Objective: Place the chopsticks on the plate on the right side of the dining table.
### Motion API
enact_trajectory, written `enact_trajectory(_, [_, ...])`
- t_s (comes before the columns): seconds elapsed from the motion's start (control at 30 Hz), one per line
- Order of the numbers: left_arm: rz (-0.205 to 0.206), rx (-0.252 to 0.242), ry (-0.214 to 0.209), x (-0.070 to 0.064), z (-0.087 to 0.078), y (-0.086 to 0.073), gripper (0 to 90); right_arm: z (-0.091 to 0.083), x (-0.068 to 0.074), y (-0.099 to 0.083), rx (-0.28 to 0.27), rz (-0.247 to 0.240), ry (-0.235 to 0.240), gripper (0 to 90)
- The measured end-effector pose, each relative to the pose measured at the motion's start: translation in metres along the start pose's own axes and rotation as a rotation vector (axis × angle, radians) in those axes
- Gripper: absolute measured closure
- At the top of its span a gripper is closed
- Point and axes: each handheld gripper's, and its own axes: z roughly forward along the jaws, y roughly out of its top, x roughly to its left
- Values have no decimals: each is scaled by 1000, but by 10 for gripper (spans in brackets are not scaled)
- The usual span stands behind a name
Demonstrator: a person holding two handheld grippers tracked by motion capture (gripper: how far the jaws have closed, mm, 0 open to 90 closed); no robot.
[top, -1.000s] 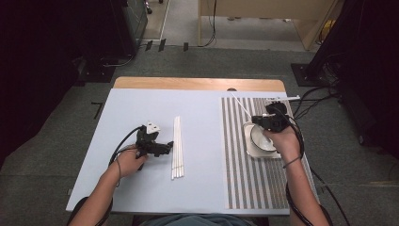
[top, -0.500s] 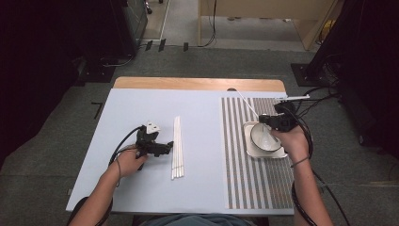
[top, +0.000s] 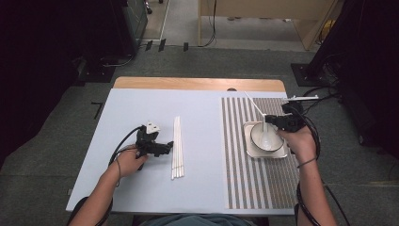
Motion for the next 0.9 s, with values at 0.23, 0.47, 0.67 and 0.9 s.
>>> enact_trajectory(0.23, [0, -1, -1, 0, 0, 0, 78, -4, -6, -1, -11, 12, -1, 852])
enact_trajectory(0.47, [1, 2, -1, 0, 0, 0, 78, -11, -14, -2, -21, 26, -17, 852])
enact_trajectory(0.67, [1, 1, -1, 0, 0, 0, 78, -15, -24, -5, -29, 41, -28, 852])
enact_trajectory(0.9, [1, 1, -1, 0, 0, 0, 78, -14, -31, -9, -20, 46, -43, 852])
